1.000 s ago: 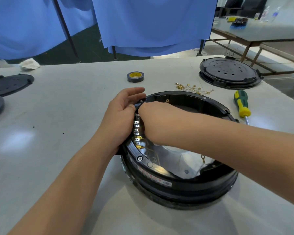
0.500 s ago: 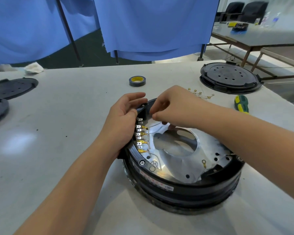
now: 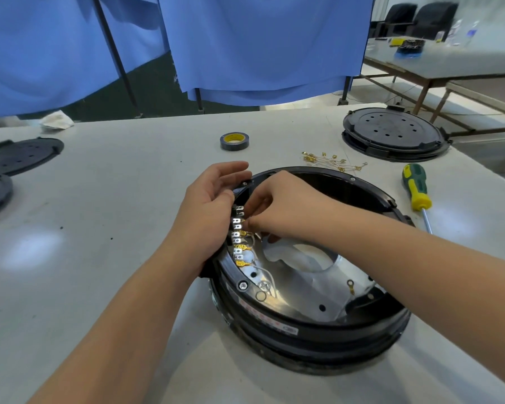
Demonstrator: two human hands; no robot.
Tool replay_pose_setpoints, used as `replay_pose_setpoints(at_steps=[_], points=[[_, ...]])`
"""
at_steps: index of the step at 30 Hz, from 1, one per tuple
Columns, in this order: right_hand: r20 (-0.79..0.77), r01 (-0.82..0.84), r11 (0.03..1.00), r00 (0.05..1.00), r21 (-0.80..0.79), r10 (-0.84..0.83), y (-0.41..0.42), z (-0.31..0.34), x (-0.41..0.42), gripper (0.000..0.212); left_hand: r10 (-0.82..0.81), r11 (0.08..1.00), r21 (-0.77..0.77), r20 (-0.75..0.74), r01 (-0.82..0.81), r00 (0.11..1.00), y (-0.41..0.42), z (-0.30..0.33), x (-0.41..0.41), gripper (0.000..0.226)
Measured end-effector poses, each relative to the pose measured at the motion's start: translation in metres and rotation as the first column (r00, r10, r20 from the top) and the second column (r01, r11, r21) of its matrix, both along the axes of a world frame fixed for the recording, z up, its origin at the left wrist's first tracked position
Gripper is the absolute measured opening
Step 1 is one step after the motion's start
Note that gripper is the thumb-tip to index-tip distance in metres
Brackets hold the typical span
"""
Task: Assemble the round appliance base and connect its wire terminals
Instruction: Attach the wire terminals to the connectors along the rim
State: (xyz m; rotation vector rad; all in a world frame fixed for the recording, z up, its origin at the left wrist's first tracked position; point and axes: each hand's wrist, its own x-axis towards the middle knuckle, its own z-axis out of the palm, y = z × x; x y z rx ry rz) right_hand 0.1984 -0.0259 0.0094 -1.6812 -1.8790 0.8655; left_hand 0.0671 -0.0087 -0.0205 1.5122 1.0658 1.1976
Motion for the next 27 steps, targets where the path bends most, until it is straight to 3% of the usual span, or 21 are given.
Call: replay_pose_setpoints(at_steps=[15,27], points=[[0.167,0.022,0.998,0.986,0.051,-0.030,-0.0037,-0.0020,-0.0044,0.012,0.012,1.000,-0.006,-0.008,-0.012,1.000,-0.0011,0.0007,-0.0003,0.053],[0.163,0.014,0.998,0.986,0.063,-0.024,-0.0042,-0.0020,-0.0030,0.008,0.018,1.000,-0.013,0.007,-0.018,1.000,-0.0019,0.0010,0.0007,0.051]])
